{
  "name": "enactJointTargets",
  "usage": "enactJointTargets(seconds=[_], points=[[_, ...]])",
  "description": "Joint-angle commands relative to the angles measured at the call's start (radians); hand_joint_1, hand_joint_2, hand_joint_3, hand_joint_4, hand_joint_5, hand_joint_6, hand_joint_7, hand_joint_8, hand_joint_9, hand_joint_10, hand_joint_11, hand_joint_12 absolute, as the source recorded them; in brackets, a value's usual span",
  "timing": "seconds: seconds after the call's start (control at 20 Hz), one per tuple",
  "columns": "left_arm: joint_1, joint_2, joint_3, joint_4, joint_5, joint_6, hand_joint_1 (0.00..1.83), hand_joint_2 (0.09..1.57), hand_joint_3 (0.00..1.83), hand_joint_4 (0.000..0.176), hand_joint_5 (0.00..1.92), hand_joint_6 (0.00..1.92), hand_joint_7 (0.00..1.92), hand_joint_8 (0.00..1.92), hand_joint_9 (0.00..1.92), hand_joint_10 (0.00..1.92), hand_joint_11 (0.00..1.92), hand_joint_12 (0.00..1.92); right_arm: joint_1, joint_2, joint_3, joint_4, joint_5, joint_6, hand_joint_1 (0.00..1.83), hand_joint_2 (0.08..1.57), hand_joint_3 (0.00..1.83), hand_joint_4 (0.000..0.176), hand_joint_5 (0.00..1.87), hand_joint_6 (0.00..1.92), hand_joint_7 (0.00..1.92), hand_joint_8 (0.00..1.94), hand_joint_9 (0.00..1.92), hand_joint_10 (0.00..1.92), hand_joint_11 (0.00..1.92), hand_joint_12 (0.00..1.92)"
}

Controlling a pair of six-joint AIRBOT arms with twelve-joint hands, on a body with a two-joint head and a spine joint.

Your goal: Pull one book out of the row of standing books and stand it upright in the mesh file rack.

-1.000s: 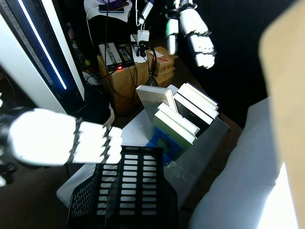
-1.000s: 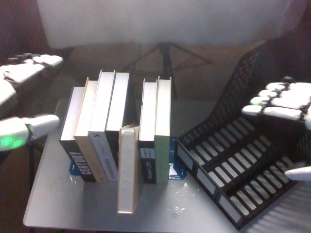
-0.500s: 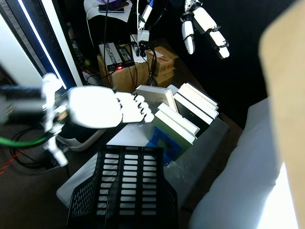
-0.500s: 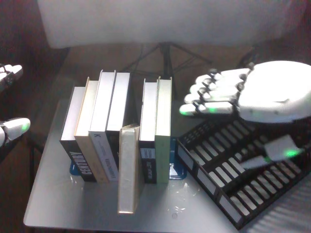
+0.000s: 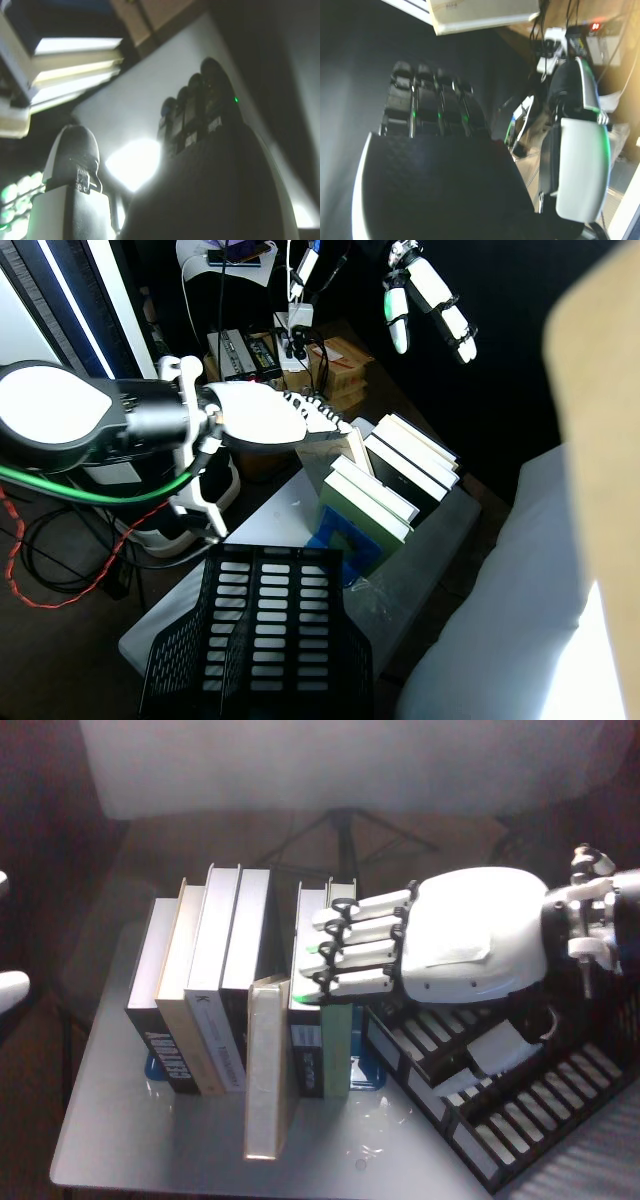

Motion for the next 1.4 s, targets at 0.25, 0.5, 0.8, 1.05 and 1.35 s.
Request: enactJointTargets(seconds=[0.25, 0.5, 0.8, 1.05, 1.35], points=[[0.048, 0.002, -0.010, -0.048, -0.143, -0.023, 0.55, 1.31, 0.00, 0.002, 0.07, 0.00, 0.00, 0.00, 0.00, 0.00, 0.00, 0.73, 0.026, -0.052, 0.015, -0.016, 0.045, 0.009, 0.63, 1.00, 0.00, 0.000, 0.00, 0.00, 0.00, 0.00, 0.00, 0.00, 0.00, 0.00], [0.057, 0.001, -0.018, -0.044, -0.156, -0.028, 0.56, 1.31, 0.00, 0.004, 0.07, 0.00, 0.00, 0.00, 0.00, 0.00, 0.00, 0.56, 0.034, -0.104, 0.032, -0.037, 0.045, 0.009, 0.54, 1.04, 0.02, 0.044, 0.00, 0.00, 0.00, 0.00, 0.00, 0.00, 0.00, 0.00], [0.065, 0.003, -0.016, -0.058, -0.147, -0.028, 0.56, 1.30, 0.00, 0.000, 0.10, 0.01, 0.00, 0.00, 0.00, 0.00, 0.00, 0.71, 0.038, -0.173, 0.063, -0.057, 0.037, 0.009, 0.54, 1.01, 0.00, 0.051, 0.00, 0.00, 0.00, 0.00, 0.00, 0.00, 0.00, 0.00], [0.066, 0.001, -0.015, -0.059, -0.145, -0.030, 0.50, 1.31, 0.00, 0.030, 0.07, 0.00, 0.00, 0.00, 0.00, 0.00, 0.00, 0.54, 0.036, -0.227, 0.087, -0.087, 0.021, 0.007, 0.67, 0.93, 0.00, 0.042, 0.00, 0.00, 0.00, 0.00, 0.00, 0.00, 0.00, 0.00], [0.072, 0.000, -0.017, -0.067, -0.149, -0.035, 0.22, 1.30, 0.00, 0.000, 0.05, 0.00, 0.00, 0.00, 0.00, 0.00, 0.00, 0.44, 0.018, -0.289, 0.110, -0.132, -0.021, 0.005, 0.76, 0.95, 0.00, 0.050, 0.00, 0.00, 0.00, 0.00, 0.00, 0.00, 0.00, 0.00]])
